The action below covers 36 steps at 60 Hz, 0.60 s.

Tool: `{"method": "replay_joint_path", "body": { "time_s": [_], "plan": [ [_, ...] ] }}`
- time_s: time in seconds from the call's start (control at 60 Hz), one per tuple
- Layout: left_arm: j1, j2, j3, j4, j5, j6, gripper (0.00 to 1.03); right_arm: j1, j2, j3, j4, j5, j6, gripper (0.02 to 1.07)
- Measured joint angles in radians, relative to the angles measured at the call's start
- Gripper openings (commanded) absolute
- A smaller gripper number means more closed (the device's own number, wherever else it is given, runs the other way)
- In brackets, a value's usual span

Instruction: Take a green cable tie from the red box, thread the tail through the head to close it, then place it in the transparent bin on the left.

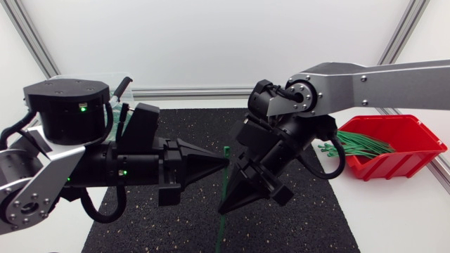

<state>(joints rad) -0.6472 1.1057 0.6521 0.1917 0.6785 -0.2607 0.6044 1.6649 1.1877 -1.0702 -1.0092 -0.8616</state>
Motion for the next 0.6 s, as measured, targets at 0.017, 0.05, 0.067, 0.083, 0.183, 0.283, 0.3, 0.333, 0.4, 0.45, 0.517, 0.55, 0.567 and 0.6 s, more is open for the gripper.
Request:
{"method": "replay_joint_path", "body": {
  "time_s": [0.017, 0.05, 0.067, 0.083, 0.183, 0.283, 0.3, 0.333, 0.4, 0.45, 0.517, 0.55, 0.567, 0.6],
  "plan": [
    [-0.001, 0.0, 0.0, 0.0, 0.0, 0.0, 0.04, 0.002, 0.0, 0.0, 0.0, 0.0, 0.0, 0.08],
    [-0.003, 0.0, 0.0, -0.002, -0.003, 0.0, 0.04, 0.005, 0.002, 0.0, 0.0, 0.0, 0.0, 0.08],
    [-0.005, 0.0, 0.0, -0.003, -0.003, 0.0, 0.04, 0.006, 0.002, 0.0, 0.0, 0.0, 0.0, 0.08],
    [-0.005, 0.0, -0.001, -0.003, -0.003, 0.0, 0.04, 0.008, 0.002, 0.0, 0.0, 0.0, 0.0, 0.08],
    [-0.005, 0.0, -0.001, -0.008, -0.006, 0.0, 0.04, 0.01, 0.005, 0.0, 0.0, 0.001, 0.0, 0.08],
    [-0.002, -0.008, -0.001, -0.021, -0.007, 0.0, 0.04, 0.0, 0.004, 0.0, 0.005, 0.003, 0.0, 0.11],
    [0.001, -0.013, -0.001, -0.025, -0.007, 0.0, 0.04, -0.004, 0.003, 0.0, 0.009, 0.004, 0.0, 0.17],
    [0.007, -0.021, -0.001, -0.031, -0.007, 0.0, 0.04, -0.012, -0.001, -0.003, 0.019, 0.005, 0.0, 0.32],
    [0.025, -0.04, -0.001, -0.046, -0.007, 0.0, 0.04, -0.037, -0.024, -0.016, 0.038, 0.018, 0.001, 0.54],
    [0.039, -0.05, -0.001, -0.062, -0.007, 0.0, 0.04, -0.058, -0.05, -0.029, 0.057, 0.036, 0.001, 0.77],
    [0.059, -0.059, -0.001, -0.08, -0.002, 0.0, 0.04, -0.082, -0.093, -0.047, 0.081, 0.067, 0.001, 0.96],
    [0.071, -0.062, -0.001, -0.091, 0.006, 0.0, 0.04, -0.094, -0.115, -0.055, 0.092, 0.082, 0.002, 0.97],
    [0.078, -0.063, -0.001, -0.094, 0.012, 0.0, 0.04, -0.099, -0.124, -0.059, 0.098, 0.087, 0.001, 0.98],
    [0.092, -0.065, -0.001, -0.103, 0.025, 0.0, 0.04, -0.109, -0.142, -0.066, 0.107, 0.096, 0.002, 0.98]
  ]
}}
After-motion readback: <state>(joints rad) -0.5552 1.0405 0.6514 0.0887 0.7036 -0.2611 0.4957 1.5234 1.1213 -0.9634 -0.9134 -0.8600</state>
